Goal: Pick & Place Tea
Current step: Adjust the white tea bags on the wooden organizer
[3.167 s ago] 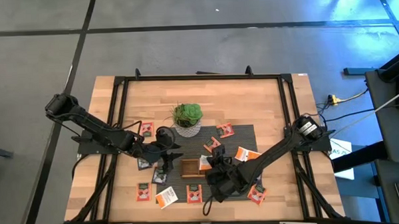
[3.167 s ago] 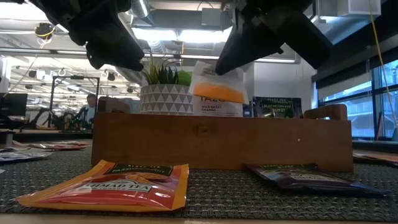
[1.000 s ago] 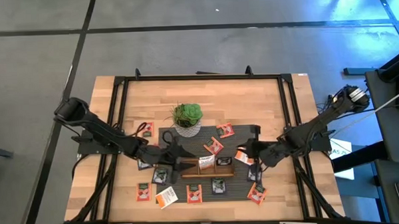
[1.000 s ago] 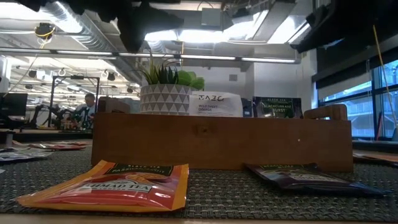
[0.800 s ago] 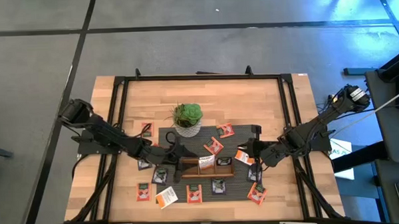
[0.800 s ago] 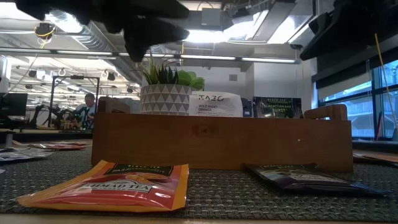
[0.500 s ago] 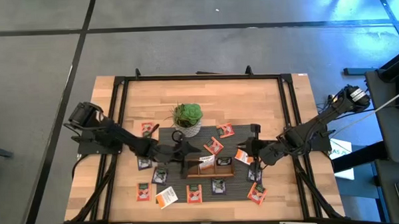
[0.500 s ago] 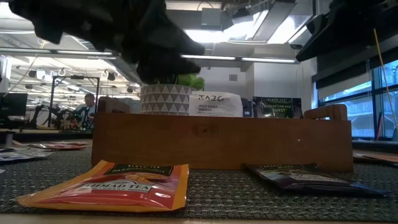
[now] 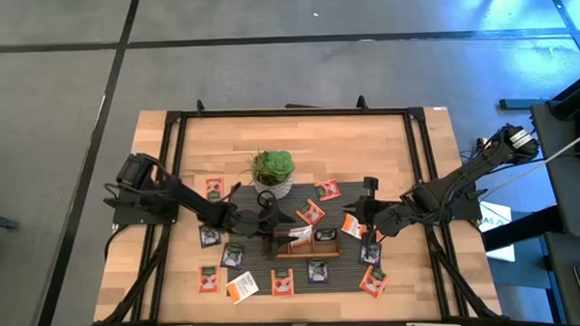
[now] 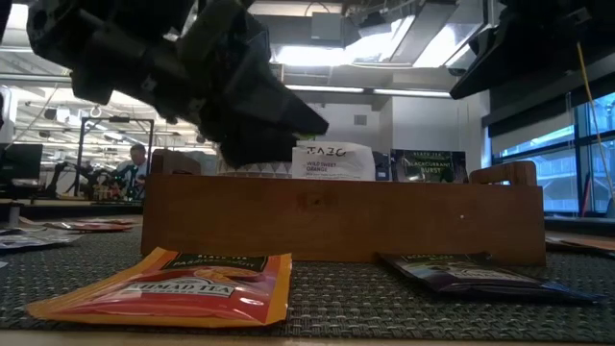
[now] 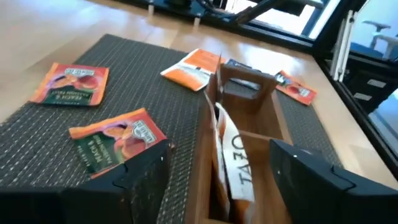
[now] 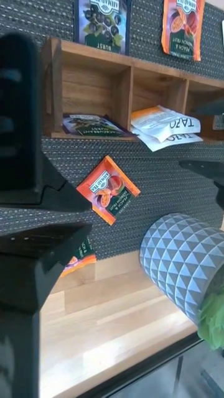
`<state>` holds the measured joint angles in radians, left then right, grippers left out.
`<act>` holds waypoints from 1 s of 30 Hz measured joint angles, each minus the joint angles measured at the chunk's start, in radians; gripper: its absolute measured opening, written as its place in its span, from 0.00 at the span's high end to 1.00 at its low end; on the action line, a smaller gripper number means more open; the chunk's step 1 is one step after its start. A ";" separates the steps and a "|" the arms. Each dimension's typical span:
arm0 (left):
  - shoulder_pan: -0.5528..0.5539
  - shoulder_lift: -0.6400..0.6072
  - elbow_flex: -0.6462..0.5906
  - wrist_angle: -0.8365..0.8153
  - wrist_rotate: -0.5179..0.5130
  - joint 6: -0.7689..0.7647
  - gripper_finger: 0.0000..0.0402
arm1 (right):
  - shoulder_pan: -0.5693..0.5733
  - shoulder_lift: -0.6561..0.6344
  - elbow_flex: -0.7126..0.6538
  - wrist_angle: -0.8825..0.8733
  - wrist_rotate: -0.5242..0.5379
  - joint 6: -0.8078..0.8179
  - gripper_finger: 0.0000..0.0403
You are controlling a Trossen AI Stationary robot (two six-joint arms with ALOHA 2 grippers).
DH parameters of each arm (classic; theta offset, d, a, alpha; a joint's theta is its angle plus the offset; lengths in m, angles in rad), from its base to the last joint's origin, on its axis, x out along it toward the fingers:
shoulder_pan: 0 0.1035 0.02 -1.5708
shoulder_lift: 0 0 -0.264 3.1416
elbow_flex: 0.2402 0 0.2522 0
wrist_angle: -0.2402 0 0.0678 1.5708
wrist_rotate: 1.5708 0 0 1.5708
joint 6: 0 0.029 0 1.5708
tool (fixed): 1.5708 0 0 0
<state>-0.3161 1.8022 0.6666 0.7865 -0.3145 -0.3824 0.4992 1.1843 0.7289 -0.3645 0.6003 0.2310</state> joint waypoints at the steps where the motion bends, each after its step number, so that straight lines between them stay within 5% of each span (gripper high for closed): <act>1: 0.000 0.006 0.000 0.007 0.000 0.000 0.34 | 0.000 0.000 0.000 0.000 0.000 0.000 0.89; 18: -0.003 0.006 0.000 0.003 0.022 -0.073 0.35 | 0.000 0.000 0.000 -0.003 0.000 -0.001 0.89; 30: -0.003 0.071 0.074 0.001 0.029 0.012 0.35 | 0.000 0.000 0.000 -0.001 0.000 -0.001 0.89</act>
<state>-0.3188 1.8729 0.7404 0.7876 -0.2855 -0.3705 0.4992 1.1847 0.7288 -0.3654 0.6006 0.2300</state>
